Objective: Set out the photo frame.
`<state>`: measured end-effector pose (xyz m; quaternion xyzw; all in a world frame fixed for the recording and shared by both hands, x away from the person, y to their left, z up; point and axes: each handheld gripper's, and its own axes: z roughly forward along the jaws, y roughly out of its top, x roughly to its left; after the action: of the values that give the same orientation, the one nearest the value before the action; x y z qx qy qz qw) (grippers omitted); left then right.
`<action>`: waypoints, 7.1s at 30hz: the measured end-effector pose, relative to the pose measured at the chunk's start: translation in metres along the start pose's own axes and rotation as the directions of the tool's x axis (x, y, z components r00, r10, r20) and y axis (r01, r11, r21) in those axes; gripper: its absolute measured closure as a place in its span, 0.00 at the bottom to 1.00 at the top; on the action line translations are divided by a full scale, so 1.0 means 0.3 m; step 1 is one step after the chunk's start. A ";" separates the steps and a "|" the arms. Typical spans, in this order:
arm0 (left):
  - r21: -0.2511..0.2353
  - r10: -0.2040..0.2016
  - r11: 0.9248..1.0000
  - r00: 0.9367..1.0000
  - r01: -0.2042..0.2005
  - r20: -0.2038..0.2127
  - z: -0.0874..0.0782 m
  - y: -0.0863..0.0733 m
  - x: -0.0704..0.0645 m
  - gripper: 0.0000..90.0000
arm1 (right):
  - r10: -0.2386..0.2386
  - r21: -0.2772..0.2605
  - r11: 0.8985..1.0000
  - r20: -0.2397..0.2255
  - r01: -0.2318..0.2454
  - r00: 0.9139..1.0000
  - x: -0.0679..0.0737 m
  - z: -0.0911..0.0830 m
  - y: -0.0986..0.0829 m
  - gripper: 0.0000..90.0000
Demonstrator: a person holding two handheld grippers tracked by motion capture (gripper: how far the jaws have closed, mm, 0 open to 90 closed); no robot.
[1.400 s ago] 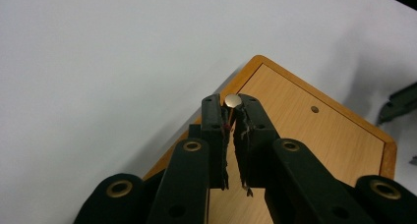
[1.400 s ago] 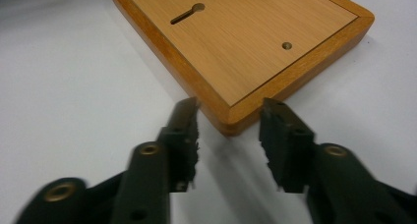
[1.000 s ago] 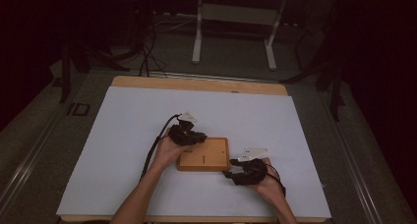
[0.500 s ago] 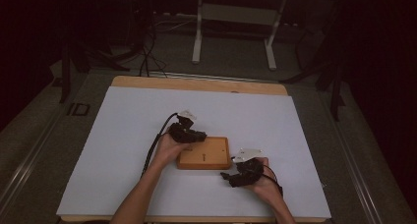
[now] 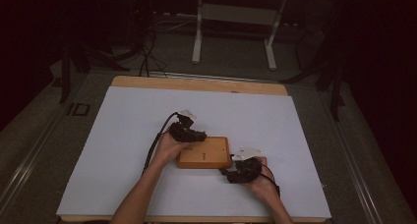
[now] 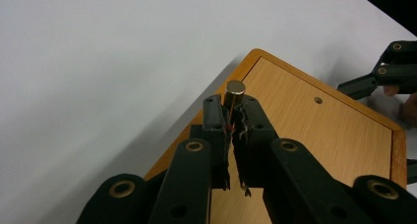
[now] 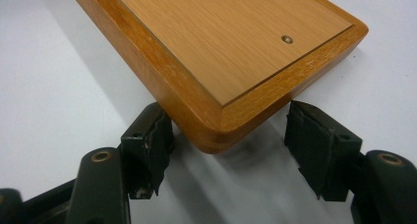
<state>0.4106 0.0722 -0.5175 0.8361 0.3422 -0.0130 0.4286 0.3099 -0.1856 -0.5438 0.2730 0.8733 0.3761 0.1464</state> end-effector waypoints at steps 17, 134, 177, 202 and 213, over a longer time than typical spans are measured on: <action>0.003 -0.024 1.000 1.000 0.024 0.008 0.008 0.005 0.011 0.95 | 0.028 -0.033 0.999 0.067 -0.026 0.997 0.014 0.013 0.002 0.40; -0.140 0.138 0.979 0.986 -0.150 -0.089 -0.263 -0.182 -0.165 0.44 | -0.113 -0.092 0.986 0.251 0.140 0.962 0.037 0.020 0.054 0.48; -0.024 0.270 0.957 0.917 -0.290 -0.294 -0.184 -0.265 -0.162 0.19 | -0.125 -0.101 0.983 0.234 0.152 0.964 0.034 0.015 0.059 0.48; -0.098 0.263 0.945 0.904 -0.312 -0.337 -0.191 -0.242 -0.142 0.30 | -0.108 -0.177 0.975 0.145 0.133 0.983 -0.013 0.016 0.099 0.46; -0.104 0.279 0.936 0.888 -0.337 -0.366 -0.193 -0.228 -0.139 0.36 | -0.126 -0.175 0.974 0.112 0.145 0.986 -0.023 0.021 0.121 0.52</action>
<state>0.3232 0.1181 -0.5161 0.8306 0.2746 0.2306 0.4261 0.3317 -0.1653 -0.5210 0.2167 0.8431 0.4297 0.2399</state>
